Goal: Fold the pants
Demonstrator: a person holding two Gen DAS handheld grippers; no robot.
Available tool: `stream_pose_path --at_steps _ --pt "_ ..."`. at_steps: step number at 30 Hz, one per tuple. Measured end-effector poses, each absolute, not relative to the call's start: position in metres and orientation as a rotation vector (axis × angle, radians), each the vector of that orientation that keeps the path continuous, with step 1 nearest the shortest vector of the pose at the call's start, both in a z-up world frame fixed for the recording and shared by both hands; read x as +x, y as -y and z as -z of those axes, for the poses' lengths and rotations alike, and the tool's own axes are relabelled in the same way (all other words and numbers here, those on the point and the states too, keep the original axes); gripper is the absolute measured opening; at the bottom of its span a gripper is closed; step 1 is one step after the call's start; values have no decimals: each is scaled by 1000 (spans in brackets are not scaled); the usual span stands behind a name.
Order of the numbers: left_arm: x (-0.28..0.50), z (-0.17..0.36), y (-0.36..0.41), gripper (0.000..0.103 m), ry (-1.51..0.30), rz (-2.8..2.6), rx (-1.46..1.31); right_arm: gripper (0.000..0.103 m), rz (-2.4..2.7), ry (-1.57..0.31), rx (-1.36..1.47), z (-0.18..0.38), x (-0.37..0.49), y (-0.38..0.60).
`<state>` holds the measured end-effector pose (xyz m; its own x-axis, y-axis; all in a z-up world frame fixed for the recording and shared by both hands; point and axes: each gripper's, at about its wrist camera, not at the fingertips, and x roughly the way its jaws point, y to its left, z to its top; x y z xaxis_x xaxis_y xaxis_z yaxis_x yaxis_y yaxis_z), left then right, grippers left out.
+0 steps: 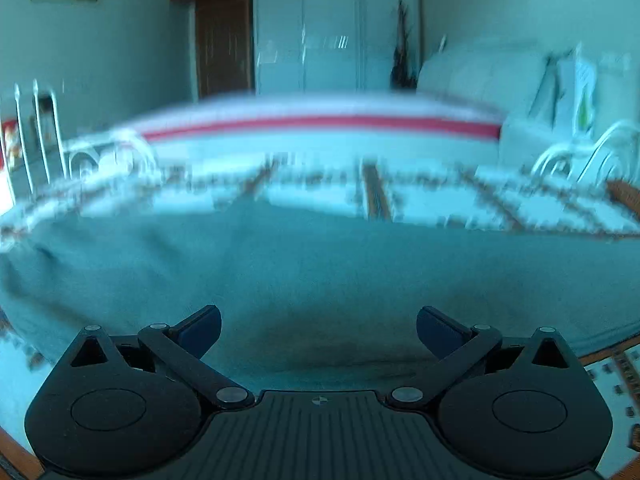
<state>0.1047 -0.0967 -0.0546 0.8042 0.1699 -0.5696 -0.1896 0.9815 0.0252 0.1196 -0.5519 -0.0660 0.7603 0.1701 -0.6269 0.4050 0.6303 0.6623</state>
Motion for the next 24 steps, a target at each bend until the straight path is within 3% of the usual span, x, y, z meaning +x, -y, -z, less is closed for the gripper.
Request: stream_pose_path --at_steps 1,8,13,20,22,24 --pt "120 68 97 103 -740 -179 -49 10 148 -718 894 66 120 552" --pt "121 42 167 103 -619 -93 -79 13 129 -710 888 60 118 550" --pt "142 65 236 103 -767 -41 -1 11 127 -724 833 62 121 547" --pt "128 61 252 103 -687 -71 57 15 117 -716 869 63 119 550" --pt "106 44 250 103 -527 -78 25 16 118 -705 890 62 116 551" --pt "104 37 250 103 -505 -88 13 16 116 -707 906 63 114 553"
